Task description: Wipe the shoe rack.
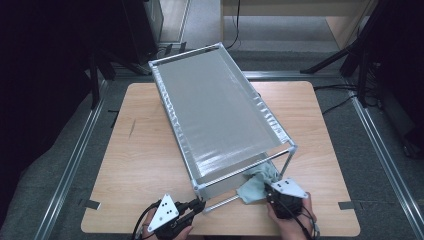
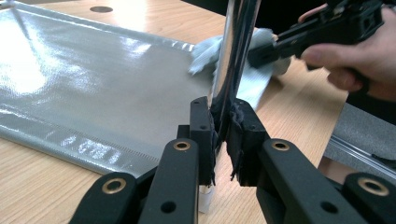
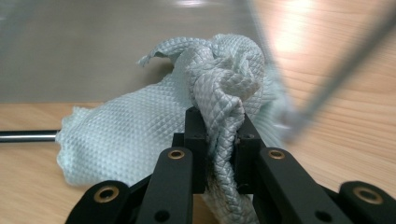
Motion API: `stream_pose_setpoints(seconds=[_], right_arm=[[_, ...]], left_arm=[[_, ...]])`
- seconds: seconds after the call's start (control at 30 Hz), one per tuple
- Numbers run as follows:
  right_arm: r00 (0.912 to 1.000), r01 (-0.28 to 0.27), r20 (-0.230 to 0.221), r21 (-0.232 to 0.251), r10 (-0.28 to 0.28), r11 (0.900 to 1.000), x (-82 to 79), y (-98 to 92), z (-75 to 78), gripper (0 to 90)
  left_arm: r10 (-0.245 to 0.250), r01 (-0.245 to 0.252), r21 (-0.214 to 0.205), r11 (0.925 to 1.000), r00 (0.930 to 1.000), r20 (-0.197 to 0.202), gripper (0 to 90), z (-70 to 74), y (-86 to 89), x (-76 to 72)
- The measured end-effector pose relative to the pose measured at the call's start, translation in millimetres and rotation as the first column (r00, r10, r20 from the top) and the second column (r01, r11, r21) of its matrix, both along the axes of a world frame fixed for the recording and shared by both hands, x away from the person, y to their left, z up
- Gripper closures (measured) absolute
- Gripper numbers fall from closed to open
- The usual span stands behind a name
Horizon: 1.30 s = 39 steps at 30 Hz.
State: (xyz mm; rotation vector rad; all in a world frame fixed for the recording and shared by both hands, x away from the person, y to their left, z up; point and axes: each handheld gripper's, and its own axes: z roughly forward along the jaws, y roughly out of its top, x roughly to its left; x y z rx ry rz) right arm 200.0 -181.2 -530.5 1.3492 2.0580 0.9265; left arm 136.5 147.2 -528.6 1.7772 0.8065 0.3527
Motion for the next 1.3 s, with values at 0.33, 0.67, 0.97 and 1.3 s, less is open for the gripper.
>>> stream_pose_setpoints(seconds=[0.33,0.67,0.97,1.3], right_arm=[[0.9973,0.072,-0.015,0.063,-0.072,0.9954,-2.8,-51.2,18.7,80.8],[0.9584,0.228,0.146,0.126,-0.245,0.9655,-5.6,-91.7,46.9,81.1],[0.9174,0.361,0.133,0.118,-0.375,0.9251,10.6,-125.3,23.7,77.9],[0.9176,0.364,0.099,0.182,-0.385,0.9135,-0.3,-138.1,37.5,40.9]], left_arm=[[-0.002,0.002,0.001,1.0,1.0,0.001,81.0,0.0,0.3,0.0],[0.0,0.0,0.0,1.0,1.0,0.002,81.0,-0.2,0.1,0.0],[0.001,-0.001,0.001,1.0,1.0,0.004,81.1,-0.5,0.3,0.5],[0.013,-0.013,0.0,0.9999,0.9999,0.003,81.1,-0.4,4.0,2.9]])
